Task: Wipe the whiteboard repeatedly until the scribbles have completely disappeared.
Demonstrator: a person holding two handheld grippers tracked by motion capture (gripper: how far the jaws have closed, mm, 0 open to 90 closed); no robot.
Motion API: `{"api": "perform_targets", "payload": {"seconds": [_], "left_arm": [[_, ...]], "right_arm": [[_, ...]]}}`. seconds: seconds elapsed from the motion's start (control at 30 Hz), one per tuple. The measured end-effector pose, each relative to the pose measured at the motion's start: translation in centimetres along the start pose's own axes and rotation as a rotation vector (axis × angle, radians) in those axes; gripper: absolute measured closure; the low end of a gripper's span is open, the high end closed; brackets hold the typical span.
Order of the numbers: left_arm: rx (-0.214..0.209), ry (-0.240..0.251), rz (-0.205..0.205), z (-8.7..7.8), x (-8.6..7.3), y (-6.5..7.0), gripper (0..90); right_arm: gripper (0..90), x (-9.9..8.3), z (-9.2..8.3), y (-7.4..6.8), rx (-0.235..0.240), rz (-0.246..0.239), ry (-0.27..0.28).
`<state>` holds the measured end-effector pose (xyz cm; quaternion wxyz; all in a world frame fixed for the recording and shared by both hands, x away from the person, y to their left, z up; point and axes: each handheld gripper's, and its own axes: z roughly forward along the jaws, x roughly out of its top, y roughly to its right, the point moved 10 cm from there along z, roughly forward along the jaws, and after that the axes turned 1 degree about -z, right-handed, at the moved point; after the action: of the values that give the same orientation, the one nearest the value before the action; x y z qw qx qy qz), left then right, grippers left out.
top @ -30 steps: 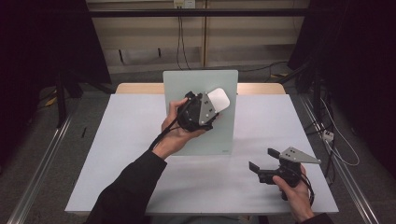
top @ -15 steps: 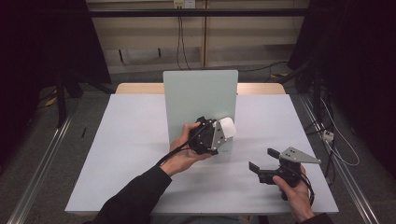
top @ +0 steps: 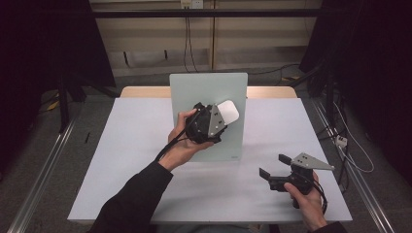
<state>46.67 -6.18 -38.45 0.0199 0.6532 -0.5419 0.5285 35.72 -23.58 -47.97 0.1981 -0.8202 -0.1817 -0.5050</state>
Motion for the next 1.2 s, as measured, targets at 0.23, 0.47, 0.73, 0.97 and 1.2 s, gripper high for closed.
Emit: {"api": "perform_targets", "payload": {"seconds": [0.23,0.47,0.73,0.97,1.2], "left_arm": [[-0.05,-0.025,0.037,0.9,-1.0,2.8,31.1],[-0.117,-0.071,0.081,1.7,-2.9,6.2,31.1],[-0.132,-0.054,0.031,1.2,-3.0,5.4,31.1],[-0.042,0.004,-0.034,-0.3,-0.8,0.3,31.1],[0.003,0.023,-0.047,-1.2,-0.6,-2.0,31.1]], "right_arm": [[5.6,0.0,0.0,0.0,-0.004,-0.004,-0.001],[5.6,0.0,0.0,0.0,-0.003,-0.006,-0.001],[5.6,0.0,0.0,-0.1,-0.001,-0.01,0.0],[5.6,0.0,0.0,-0.1,-0.001,-0.007,0.001],[5.6,0.0,0.0,0.0,-0.001,-0.003,0.0]]}}
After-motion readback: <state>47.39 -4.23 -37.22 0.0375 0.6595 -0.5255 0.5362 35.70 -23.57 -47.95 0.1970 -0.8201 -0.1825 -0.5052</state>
